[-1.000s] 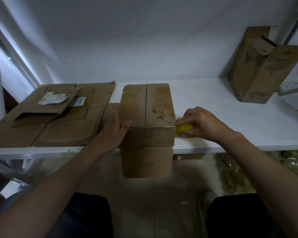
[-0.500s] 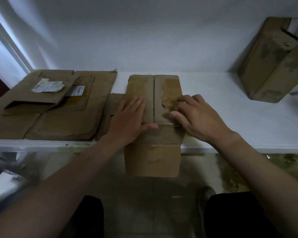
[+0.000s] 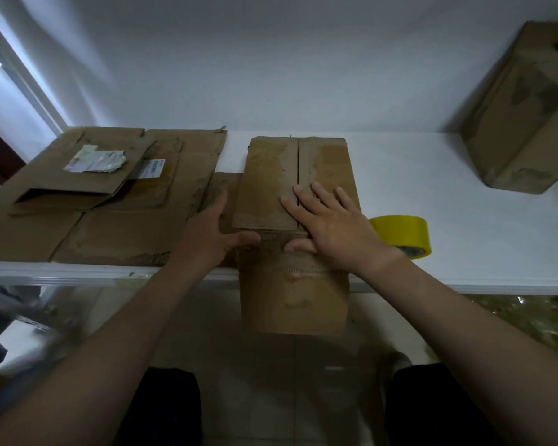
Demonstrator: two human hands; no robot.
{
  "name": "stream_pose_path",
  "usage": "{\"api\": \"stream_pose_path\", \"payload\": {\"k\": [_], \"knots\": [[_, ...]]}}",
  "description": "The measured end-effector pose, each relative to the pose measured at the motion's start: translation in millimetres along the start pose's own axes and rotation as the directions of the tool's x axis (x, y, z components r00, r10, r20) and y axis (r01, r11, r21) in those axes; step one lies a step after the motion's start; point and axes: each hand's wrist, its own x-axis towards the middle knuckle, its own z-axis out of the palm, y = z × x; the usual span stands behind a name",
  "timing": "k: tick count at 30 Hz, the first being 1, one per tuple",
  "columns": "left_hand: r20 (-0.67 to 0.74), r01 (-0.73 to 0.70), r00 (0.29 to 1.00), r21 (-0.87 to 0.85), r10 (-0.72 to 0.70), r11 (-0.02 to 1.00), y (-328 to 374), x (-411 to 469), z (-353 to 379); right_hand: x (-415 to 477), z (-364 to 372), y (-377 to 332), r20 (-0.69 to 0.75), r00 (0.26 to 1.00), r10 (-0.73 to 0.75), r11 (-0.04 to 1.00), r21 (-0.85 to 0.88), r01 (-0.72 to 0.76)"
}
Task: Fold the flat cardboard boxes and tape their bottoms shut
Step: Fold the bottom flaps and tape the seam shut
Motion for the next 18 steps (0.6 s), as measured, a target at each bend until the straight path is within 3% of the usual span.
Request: {"api": "stream_pose_path", "payload": {"k": [5, 9, 18], "knots": [[-0.166, 0.044, 0.985, -0.017, -0.047, 0.999, -16.2, -23.4, -1.2, -0.1, -2.3, 0.3, 0.023, 1.000, 0.002, 1.000, 0.005, -0.002], [-0.310, -0.065, 0.942, 0.196, 0.125, 0.978, -4.4, -37.9, 1.7, -0.1, -2.6, -0.9, 0.022, 1.000, 0.007, 1.000, 0.017, -0.007], [-0.223, -0.074, 0.963, 0.331, 0.154, 0.941, 4.1, -36.5, 4.2, 0.0, -0.8, -3.5, 0.002, 1.000, 0.031, 0.999, 0.010, -0.031]]}}
